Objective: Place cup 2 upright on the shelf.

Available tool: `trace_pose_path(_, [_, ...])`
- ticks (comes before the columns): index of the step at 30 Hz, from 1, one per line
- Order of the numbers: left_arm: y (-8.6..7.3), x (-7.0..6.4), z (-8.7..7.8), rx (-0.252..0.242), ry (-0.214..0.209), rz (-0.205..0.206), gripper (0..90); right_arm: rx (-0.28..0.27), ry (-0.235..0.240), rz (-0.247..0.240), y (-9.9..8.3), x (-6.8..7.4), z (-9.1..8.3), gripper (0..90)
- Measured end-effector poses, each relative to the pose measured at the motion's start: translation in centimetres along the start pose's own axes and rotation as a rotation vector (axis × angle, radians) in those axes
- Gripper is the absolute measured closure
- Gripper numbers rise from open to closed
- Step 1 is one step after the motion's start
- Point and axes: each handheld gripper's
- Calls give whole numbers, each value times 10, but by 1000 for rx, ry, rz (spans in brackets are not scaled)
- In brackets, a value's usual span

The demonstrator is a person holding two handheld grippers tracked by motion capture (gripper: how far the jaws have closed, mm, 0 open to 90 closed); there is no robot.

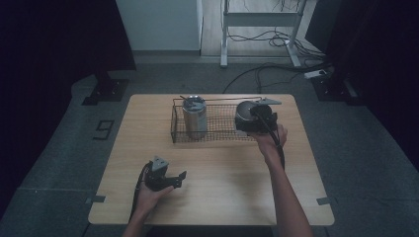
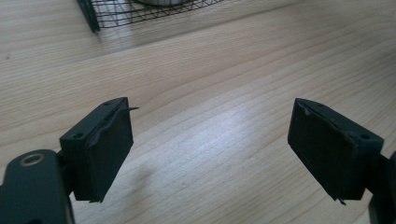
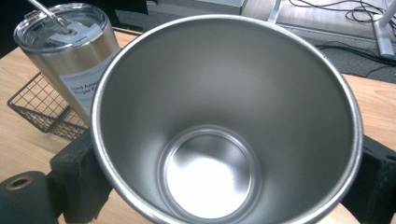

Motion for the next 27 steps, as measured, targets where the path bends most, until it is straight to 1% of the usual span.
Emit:
trace_pose_path(5, [-1, 1, 0, 3, 4, -2, 143, -2, 16, 8, 5, -3, 5, 75])
trace_pose_path(9, [0, -1, 0, 2, 0, 3, 143, 10, 17, 16, 7, -4, 11, 74])
trace_pose_path(12, [0, -2, 0, 4, -3, 8, 143, 12, 14, 6, 9, -3, 15, 74])
trace_pose_path(14, [0, -3, 1, 5, -3, 9, 143, 19, 6, -11, 12, 0, 19, 74])
trace_pose_path(18, [0, -4, 1, 14, 15, 28, 143, 23, 8, -14, 15, 2, 25, 74])
trace_pose_path(21, [0, -3, 0, 4, -21, 9, 143, 24, 12, -13, 16, 3, 29, 74])
trace_pose_path(24, [1, -4, 0, 3, -24, 9, 143, 28, 8, -24, 18, 5, 33, 74])
trace_pose_path(27, [1, -5, 1, 3, -27, 9, 143, 29, 6, -22, 21, 5, 35, 74])
Point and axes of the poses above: each handheld gripper's, and its own axes: z roughly forward along the jaws, y roughly out of its top, x roughly to its left, and after that the axes turned 11 degrees about z, right-handed
